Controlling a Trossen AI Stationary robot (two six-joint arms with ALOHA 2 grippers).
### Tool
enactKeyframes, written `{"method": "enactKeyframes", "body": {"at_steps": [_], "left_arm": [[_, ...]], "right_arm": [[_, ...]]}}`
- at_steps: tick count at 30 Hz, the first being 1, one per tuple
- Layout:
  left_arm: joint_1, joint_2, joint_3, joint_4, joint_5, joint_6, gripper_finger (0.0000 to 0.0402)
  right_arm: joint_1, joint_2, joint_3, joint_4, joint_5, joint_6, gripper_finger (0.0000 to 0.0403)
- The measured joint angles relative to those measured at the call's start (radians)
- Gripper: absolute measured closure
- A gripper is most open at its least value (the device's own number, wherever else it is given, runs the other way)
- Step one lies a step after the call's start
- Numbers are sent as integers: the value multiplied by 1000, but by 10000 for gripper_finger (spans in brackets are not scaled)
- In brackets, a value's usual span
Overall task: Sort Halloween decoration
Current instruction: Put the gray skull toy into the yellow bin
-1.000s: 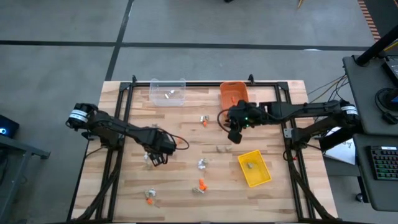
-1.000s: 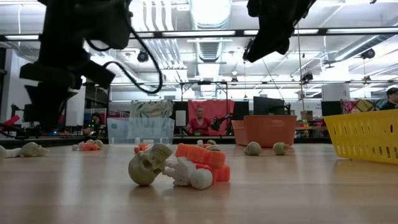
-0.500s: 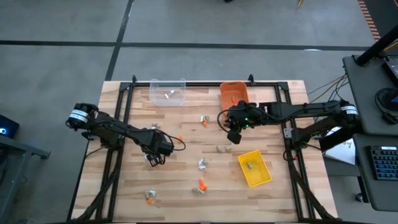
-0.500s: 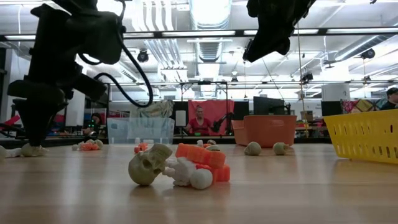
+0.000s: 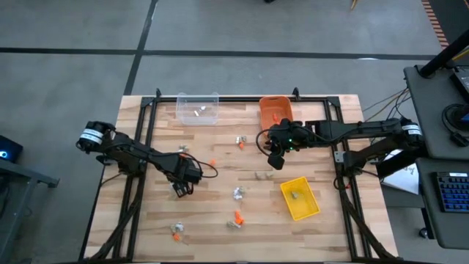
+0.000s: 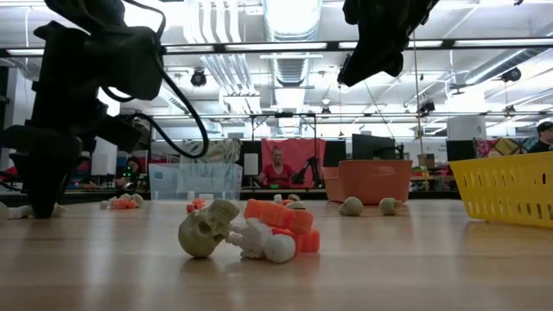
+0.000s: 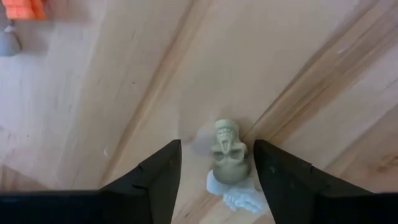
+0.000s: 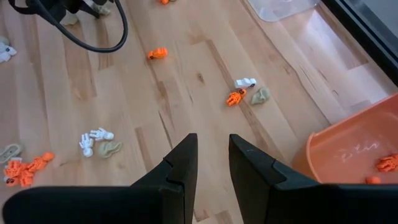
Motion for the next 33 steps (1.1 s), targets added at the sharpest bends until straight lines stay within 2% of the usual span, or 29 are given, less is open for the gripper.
{"method": "enactKeyframes", "body": {"at_steps": [7,13,16,21,25,28,33], "left_arm": [[0,5,26,-1,-6,50,292],[0,6,70,-4,-83,85,363],[0,4,102,-2,-101,112,380],[-2,-16,162,29,-150,173,381],[-2,-54,187,161,-166,248,380],[-2,-82,190,322,-167,328,380],[-2,-100,184,702,-167,512,380]], "right_arm": [[0,0,0,0,0,-2,323],[4,-2,0,-3,0,-2,323],[11,-10,-1,-10,-1,0,323],[46,-17,-1,-10,-1,-2,323],[89,-17,-8,-6,0,-2,323],[131,-17,-26,26,0,-20,323],[210,-18,-121,266,0,-106,323]]}}
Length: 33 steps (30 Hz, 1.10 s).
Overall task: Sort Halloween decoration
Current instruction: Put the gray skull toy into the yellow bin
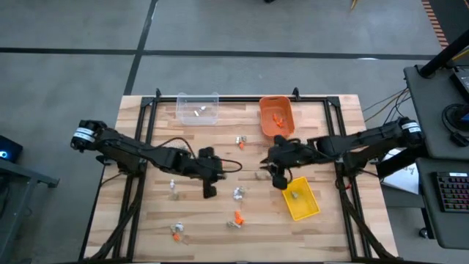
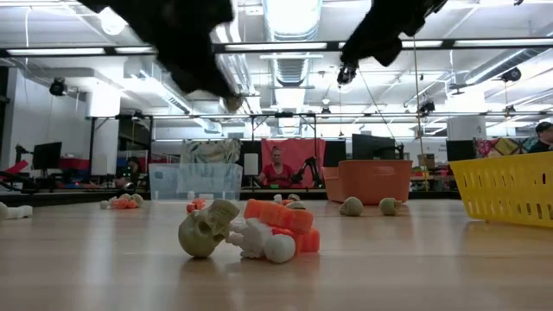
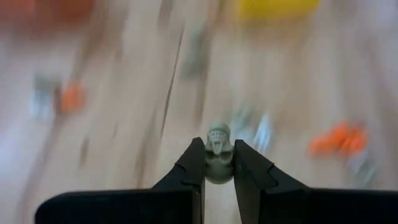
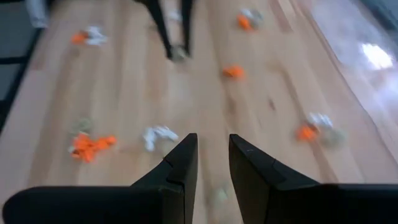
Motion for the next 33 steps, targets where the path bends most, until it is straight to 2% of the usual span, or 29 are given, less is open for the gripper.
{"method": "enactKeyframes", "body": {"at_steps": [4,9,14,25,28,33], "left_arm": [[0,2,-1,265,1,106,380],[0,3,-1,441,1,167,379],[0,5,-1,493,1,166,379],[4,82,-2,693,0,163,379],[4,92,0,717,0,163,379],[4,100,0,730,-45,163,379]], "right_arm": [[42,0,-89,234,0,-79,323],[46,0,-160,405,1,-118,323],[44,0,-165,433,1,-118,308],[44,35,-161,534,-2,-131,194],[44,48,-148,538,-2,-150,183],[44,58,-131,538,-1,-183,186]]}}
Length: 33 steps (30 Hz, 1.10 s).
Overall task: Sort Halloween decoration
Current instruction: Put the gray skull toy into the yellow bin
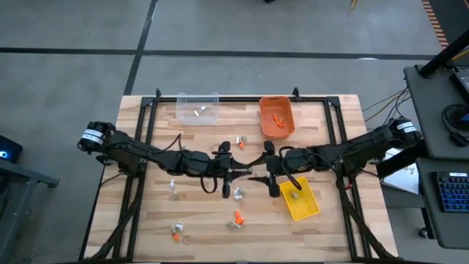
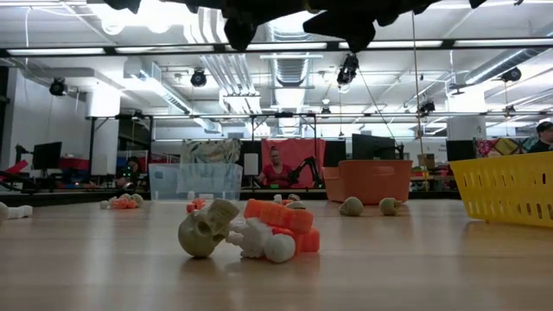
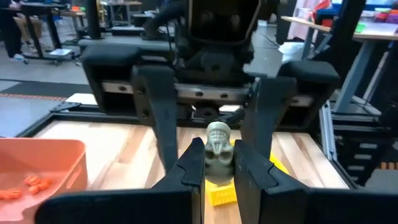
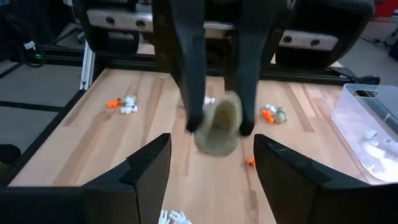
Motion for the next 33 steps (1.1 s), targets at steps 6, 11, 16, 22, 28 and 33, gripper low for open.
{"method": "enactKeyframes", "body": {"at_steps": [6,11,16,22,28,33], "left_arm": [[0,0,0,7,-17,3,379],[0,0,0,4,-17,3,379],[0,0,0,4,-16,3,379],[0,-1,0,2,-17,4,379],[0,-1,0,1,-16,3,372],[0,-1,1,-1,-16,3,344]], "right_arm": [[0,0,9,4,0,-23,206],[0,0,9,5,2,-29,236],[-1,0,9,7,9,-42,276],[0,0,9,5,27,-53,325],[0,0,9,5,27,-56,337],[0,0,9,8,27,-56,332]]}}
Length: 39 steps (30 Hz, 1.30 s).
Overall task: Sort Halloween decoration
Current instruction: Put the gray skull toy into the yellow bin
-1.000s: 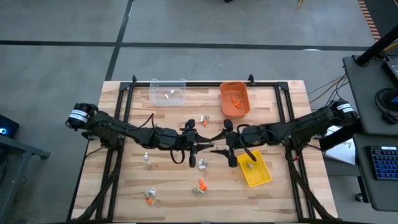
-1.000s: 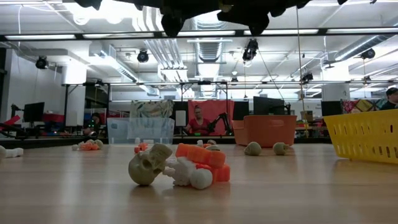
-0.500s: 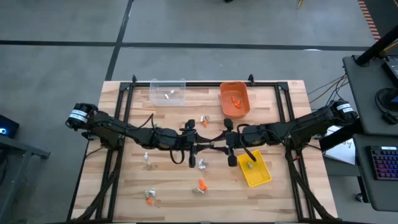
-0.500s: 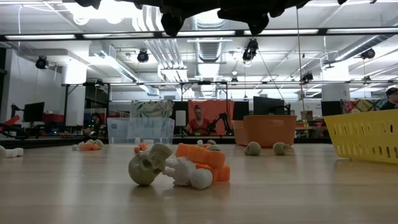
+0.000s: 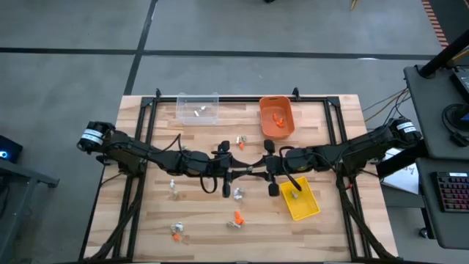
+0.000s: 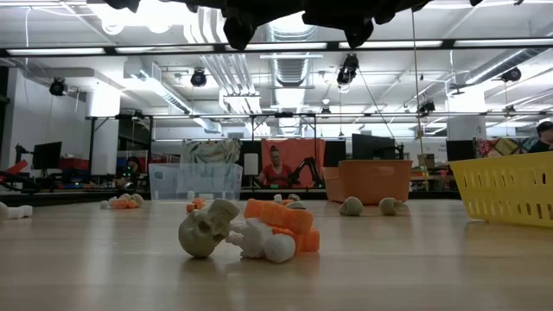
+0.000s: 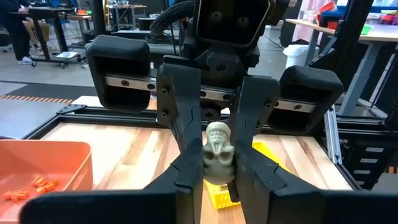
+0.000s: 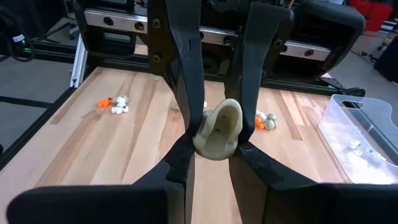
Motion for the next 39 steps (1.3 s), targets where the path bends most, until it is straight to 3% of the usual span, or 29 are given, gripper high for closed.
{"method": "enactKeyframes", "body": {"at_steps": [9,18,29,33,39], "left_arm": [[0,0,0,-18,0,1,281],[0,0,0,-18,1,1,272],[0,1,0,42,3,0,326],[4,57,3,159,20,3,347],[19,199,123,167,72,14,361]], "right_arm": [[0,0,0,-1,2,1,335],[0,-19,0,-20,1,-1,336],[0,-113,1,-193,0,-1,336],[0,-129,1,-227,-1,-18,335],[2,-153,1,-306,-4,-23,335]]}}
